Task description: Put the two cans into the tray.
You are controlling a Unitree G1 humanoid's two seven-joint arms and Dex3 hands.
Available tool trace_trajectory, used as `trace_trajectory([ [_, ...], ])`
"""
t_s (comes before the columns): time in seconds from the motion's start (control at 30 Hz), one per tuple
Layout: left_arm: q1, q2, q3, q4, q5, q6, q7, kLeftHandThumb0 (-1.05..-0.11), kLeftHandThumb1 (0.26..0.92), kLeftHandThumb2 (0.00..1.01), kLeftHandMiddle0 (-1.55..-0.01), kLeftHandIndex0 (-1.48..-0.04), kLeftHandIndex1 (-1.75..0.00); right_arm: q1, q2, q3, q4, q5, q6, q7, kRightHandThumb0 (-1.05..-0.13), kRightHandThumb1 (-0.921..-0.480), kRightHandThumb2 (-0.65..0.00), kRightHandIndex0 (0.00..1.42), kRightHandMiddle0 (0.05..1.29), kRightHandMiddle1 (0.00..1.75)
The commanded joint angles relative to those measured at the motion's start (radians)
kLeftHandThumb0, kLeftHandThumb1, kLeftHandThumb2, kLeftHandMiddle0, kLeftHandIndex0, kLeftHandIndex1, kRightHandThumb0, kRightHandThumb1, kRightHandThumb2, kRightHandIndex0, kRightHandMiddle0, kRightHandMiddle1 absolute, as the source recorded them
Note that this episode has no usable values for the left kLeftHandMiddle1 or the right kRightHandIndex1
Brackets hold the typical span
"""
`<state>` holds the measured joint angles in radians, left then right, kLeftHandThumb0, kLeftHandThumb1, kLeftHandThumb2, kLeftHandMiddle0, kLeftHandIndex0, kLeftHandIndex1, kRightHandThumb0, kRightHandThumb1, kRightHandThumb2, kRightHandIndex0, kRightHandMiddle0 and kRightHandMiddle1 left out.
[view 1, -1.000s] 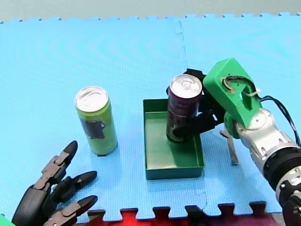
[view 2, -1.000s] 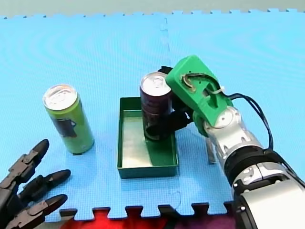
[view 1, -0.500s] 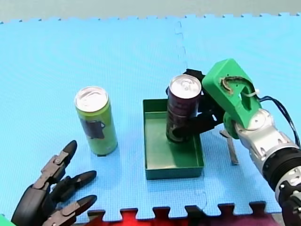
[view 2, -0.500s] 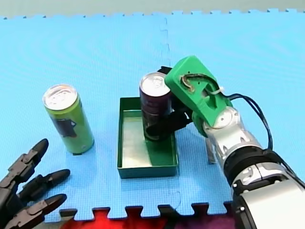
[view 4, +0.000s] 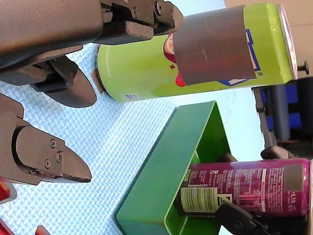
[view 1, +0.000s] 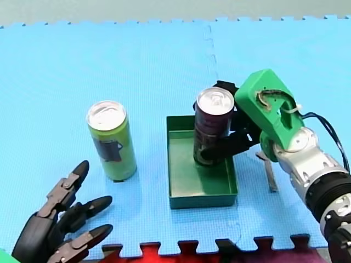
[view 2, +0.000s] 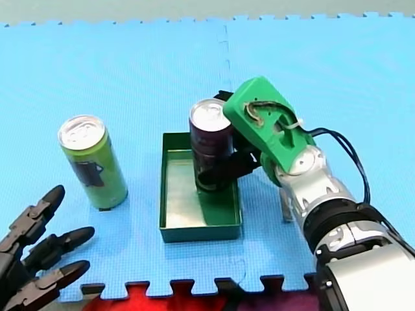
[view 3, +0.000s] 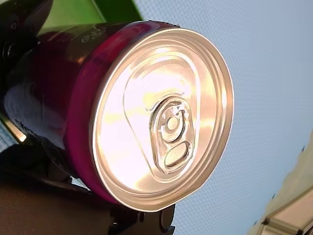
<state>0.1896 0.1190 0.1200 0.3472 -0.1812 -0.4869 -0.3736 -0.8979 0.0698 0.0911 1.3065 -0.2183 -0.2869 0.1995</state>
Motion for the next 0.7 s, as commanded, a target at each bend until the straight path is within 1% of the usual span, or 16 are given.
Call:
trace_trajectory([
  [0.0,0.003,0.007,0.000,-0.007,-0.002,0.006,0.001,-1.048,0.921,0.04,-0.48,-0.17,0.00,0.002,0.000,0.000,0.001,0.000,0.001,-0.003,-0.571,-0.785,0.000,0.86,0.59,1.75],
  [0.17,0.001,0.009,0.001,-0.001,-0.005,0.007,-0.002,-1.048,0.921,0.04,-0.48,-0.17,0.00,0.003,0.000,0.002,0.000,-0.001,0.001,-0.007,-0.565,-0.783,0.000,0.86,0.59,1.75],
  [0.27,0.000,0.007,0.001,0.003,-0.004,0.004,-0.003,-1.048,0.921,0.04,-0.48,-0.17,0.00,0.003,-0.001,0.000,0.000,0.001,0.003,-0.006,-0.561,-0.781,0.000,0.86,0.59,1.75],
  [0.33,-0.001,0.007,0.001,0.005,-0.004,0.003,-0.003,-1.048,0.921,0.04,-0.48,-0.17,0.00,0.003,-0.001,-0.003,-0.001,0.004,0.006,-0.008,-0.562,-0.777,0.000,0.84,0.55,1.75],
  [0.4,-0.003,0.008,0.001,0.008,-0.005,0.002,-0.004,-1.048,0.921,0.04,-0.48,-0.17,0.00,0.002,-0.001,-0.006,-0.002,0.007,0.011,-0.011,-0.585,-0.771,0.000,0.74,0.48,1.72],
  [0.43,-0.004,0.008,0.001,0.011,-0.005,0.000,-0.004,-1.048,0.921,0.04,-0.48,-0.17,0.00,0.001,0.000,-0.007,-0.002,0.007,0.013,-0.015,-0.602,-0.765,0.000,0.67,0.48,1.64],
  [0.47,-0.005,0.008,0.002,0.013,-0.005,0.000,-0.005,-1.048,0.921,0.04,-0.48,-0.17,0.00,0.001,0.002,-0.007,-0.002,0.007,0.015,-0.019,-0.629,-0.748,-0.002,0.61,0.51,1.50],
  [0.5,-0.007,0.008,0.002,0.015,-0.005,-0.001,-0.005,-1.048,0.921,0.04,-0.48,-0.17,0.00,0.001,0.003,-0.005,-0.003,0.004,0.016,-0.026,-0.679,-0.732,-0.001,0.57,0.54,1.28],
  [0.53,-0.007,0.008,0.002,0.015,-0.005,-0.002,-0.006,-1.048,0.921,0.05,-0.48,-0.17,0.00,0.001,0.004,-0.002,-0.004,0.000,0.019,-0.033,-0.812,-0.749,-0.004,0.54,0.55,0.85],
  [0.57,-0.007,0.009,0.002,0.015,-0.005,-0.002,-0.006,-1.048,0.921,0.05,-0.48,-0.17,0.00,0.001,0.004,0.001,-0.005,-0.003,0.022,-0.037,-0.869,-0.760,-0.003,0.56,0.58,0.55],
  [0.6,-0.008,0.009,0.002,0.016,-0.005,-0.002,-0.007,-1.048,0.921,0.05,-0.48,-0.17,0.00,-0.001,0.004,0.006,-0.006,-0.008,0.027,-0.040,-0.914,-0.770,-0.002,0.58,0.59,0.29],
  [0.63,-0.008,0.009,0.002,0.017,-0.006,-0.002,-0.007,-1.048,0.921,0.05,-0.48,-0.17,0.00,-0.003,0.003,0.012,-0.007,-0.013,0.033,-0.044,-0.934,-0.775,-0.001,0.59,0.57,0.16],
  [0.67,-0.009,0.009,0.002,0.017,-0.006,-0.003,-0.007,-1.048,0.921,0.05,-0.48,-0.17,0.00,-0.004,0.002,0.018,-0.008,-0.019,0.038,-0.046,-0.946,-0.778,-0.001,0.63,0.55,0.08],
])
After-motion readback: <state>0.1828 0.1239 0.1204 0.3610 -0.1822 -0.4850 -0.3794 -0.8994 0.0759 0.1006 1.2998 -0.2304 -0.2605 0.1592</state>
